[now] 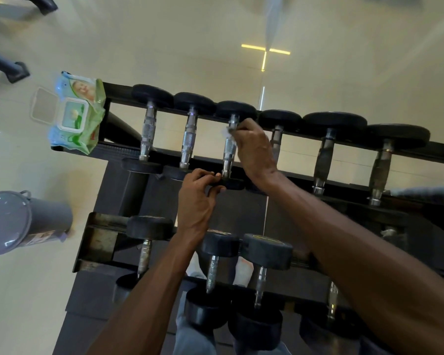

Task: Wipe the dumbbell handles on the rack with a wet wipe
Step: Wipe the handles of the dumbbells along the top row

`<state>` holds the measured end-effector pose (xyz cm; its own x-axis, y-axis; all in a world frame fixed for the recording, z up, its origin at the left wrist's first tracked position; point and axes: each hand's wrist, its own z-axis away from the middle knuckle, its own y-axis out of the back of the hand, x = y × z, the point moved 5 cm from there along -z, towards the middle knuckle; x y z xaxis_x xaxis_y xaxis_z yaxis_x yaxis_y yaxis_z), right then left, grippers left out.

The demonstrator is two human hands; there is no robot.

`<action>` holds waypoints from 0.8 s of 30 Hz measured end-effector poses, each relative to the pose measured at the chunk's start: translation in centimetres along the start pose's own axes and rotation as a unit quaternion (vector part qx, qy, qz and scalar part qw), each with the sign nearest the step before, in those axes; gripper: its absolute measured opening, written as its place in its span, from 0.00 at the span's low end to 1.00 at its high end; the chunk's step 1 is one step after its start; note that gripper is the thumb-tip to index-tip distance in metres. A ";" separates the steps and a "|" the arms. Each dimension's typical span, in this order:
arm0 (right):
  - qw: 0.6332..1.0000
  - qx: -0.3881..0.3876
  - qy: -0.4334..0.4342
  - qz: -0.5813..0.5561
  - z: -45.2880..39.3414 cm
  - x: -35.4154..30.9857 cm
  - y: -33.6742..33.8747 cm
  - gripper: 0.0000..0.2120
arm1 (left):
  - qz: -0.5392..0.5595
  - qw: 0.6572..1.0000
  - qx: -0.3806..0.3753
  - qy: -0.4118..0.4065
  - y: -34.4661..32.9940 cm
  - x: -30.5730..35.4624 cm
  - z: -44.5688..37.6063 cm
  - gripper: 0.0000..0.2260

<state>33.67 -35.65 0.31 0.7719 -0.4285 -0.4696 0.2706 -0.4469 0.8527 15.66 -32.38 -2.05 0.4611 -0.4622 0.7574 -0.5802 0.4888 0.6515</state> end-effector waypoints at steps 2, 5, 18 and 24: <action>0.998 0.046 -0.034 -0.016 -1.4 0.3 1.3 0.09 | 0.003 1.000 0.002 -0.002 0.0 0.2 0.0 0.08; 0.999 -0.019 0.030 -0.016 -0.9 -0.8 0.3 0.09 | 0.004 1.000 0.006 0.003 0.1 0.0 0.1 0.08; 0.962 -0.231 0.126 -0.067 3.5 -1.6 -0.5 0.07 | 0.000 1.000 -0.004 0.016 0.2 0.5 0.3 0.10; 0.979 -0.171 0.049 -0.099 3.8 0.3 0.0 0.06 | -0.004 1.000 0.012 0.026 0.1 0.5 0.5 0.10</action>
<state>31.73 -38.75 -0.71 0.7319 -0.2750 -0.6235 0.5844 -0.2171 0.7819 15.54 -32.96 -1.62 0.4998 -0.4275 0.7533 -0.5912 0.4673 0.6574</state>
